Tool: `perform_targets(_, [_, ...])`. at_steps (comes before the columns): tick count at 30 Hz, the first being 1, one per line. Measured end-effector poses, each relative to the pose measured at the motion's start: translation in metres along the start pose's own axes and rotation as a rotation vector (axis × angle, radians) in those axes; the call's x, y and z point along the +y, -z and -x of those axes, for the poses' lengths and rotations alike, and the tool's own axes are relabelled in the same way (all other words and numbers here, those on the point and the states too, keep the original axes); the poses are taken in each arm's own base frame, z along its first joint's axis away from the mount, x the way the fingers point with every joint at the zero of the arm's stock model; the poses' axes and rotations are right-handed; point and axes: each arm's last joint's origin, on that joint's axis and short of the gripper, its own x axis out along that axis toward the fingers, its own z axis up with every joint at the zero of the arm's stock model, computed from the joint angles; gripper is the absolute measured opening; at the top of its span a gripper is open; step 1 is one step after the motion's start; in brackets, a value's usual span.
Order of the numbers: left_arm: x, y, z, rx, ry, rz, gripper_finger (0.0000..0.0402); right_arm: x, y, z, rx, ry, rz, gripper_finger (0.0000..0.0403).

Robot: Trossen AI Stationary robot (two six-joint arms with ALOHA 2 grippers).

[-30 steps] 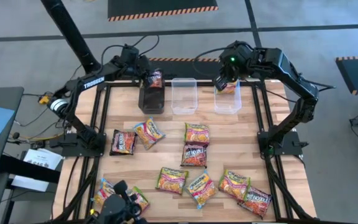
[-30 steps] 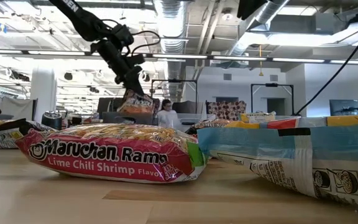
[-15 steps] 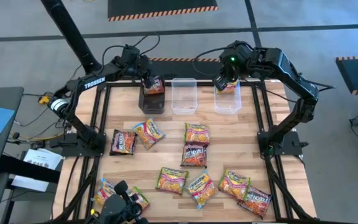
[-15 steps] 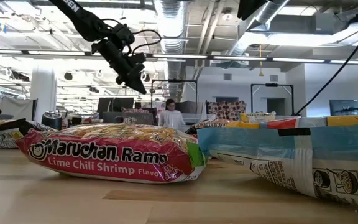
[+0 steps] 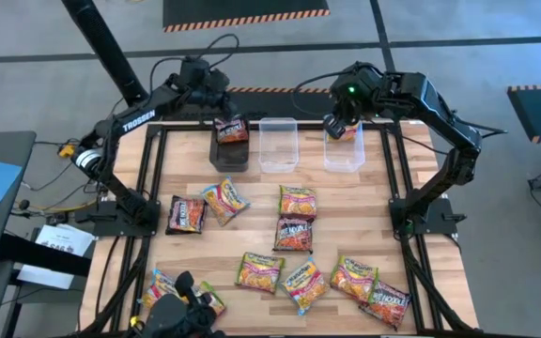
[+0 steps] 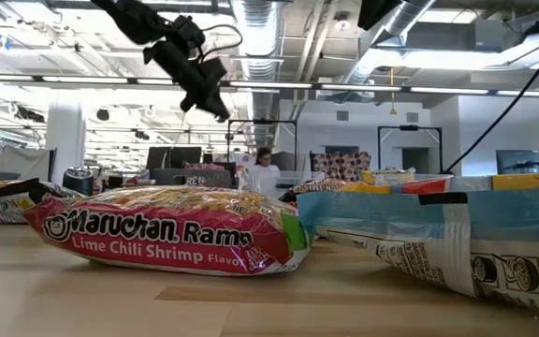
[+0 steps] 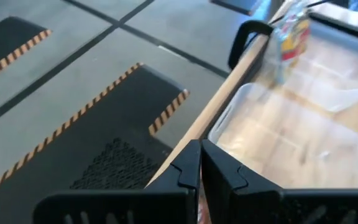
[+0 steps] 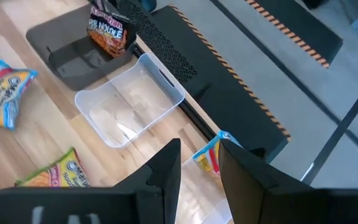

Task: Sort Maruchan noodles
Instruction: Put the green noodle pack into the left transparent bin

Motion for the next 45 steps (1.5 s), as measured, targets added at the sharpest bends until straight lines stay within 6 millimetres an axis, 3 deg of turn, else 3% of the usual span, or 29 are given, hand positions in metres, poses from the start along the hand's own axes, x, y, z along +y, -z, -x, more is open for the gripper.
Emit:
perform_targets(6, [-0.017,-0.023,0.013,0.019,0.102,-0.067,0.0,0.001,0.0,0.001,-0.001,-0.007,0.014,0.015])
perform_targets(16, [-0.054,-0.036,0.039,0.001,0.345,-0.047,0.0,0.004,0.002,0.001,0.029,-0.103,0.023,0.0211])
perform_targets(24, [-0.072,-0.046,0.085,-0.052,0.369,-0.063,0.0,0.006,0.008,0.001,0.102,-0.182,0.022,0.0228])
perform_targets(29, [-0.08,-0.048,0.116,-0.084,0.381,-0.106,0.0,0.013,0.013,-0.012,0.235,-0.19,-0.067,0.0229])
perform_targets(37, [-0.081,-0.043,0.15,-0.087,0.362,-0.148,0.0,0.048,0.019,-0.041,0.428,-0.318,-0.199,0.0229])
perform_targets(45, [-0.081,-0.039,0.155,-0.068,0.354,-0.19,0.0,0.096,0.048,-0.05,0.636,-0.374,-0.23,0.0228])
